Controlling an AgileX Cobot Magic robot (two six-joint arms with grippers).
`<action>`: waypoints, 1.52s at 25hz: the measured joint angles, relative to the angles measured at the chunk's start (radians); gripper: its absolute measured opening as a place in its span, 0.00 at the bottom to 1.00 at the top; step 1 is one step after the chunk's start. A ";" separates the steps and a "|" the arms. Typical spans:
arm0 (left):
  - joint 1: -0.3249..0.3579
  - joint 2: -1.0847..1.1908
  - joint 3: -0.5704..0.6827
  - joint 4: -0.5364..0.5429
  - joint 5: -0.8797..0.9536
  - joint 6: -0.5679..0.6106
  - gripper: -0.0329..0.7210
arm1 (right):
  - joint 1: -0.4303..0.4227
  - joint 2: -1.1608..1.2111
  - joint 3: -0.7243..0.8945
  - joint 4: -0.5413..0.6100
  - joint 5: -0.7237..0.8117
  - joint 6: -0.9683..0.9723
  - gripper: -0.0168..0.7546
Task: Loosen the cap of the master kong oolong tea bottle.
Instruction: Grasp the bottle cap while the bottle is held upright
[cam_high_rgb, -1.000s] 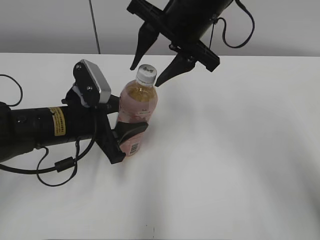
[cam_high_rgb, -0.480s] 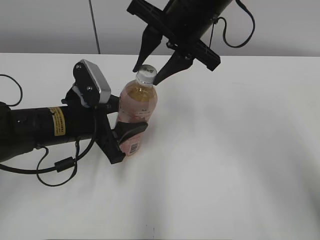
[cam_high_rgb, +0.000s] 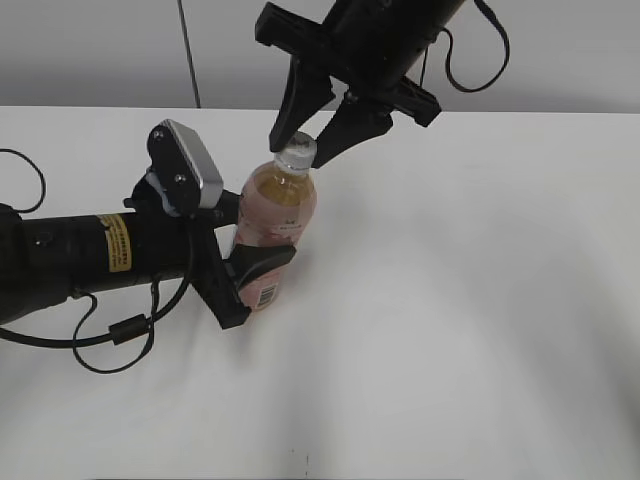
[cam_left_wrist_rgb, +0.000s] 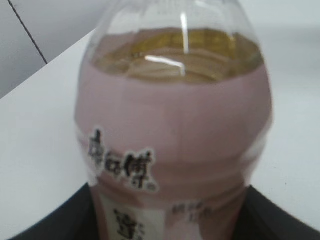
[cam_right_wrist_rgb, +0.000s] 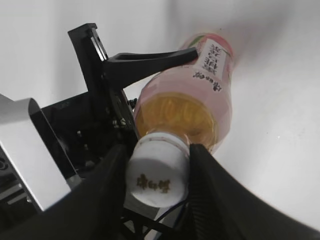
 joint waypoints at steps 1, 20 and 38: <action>0.000 0.000 0.000 0.000 0.000 0.001 0.56 | 0.000 0.000 -0.001 -0.001 0.000 -0.038 0.40; -0.001 0.000 -0.002 0.000 0.002 0.003 0.56 | 0.001 0.000 -0.005 -0.015 0.000 -0.883 0.40; -0.001 0.000 -0.002 -0.005 0.002 0.002 0.56 | 0.010 0.001 -0.005 -0.016 -0.019 -1.951 0.38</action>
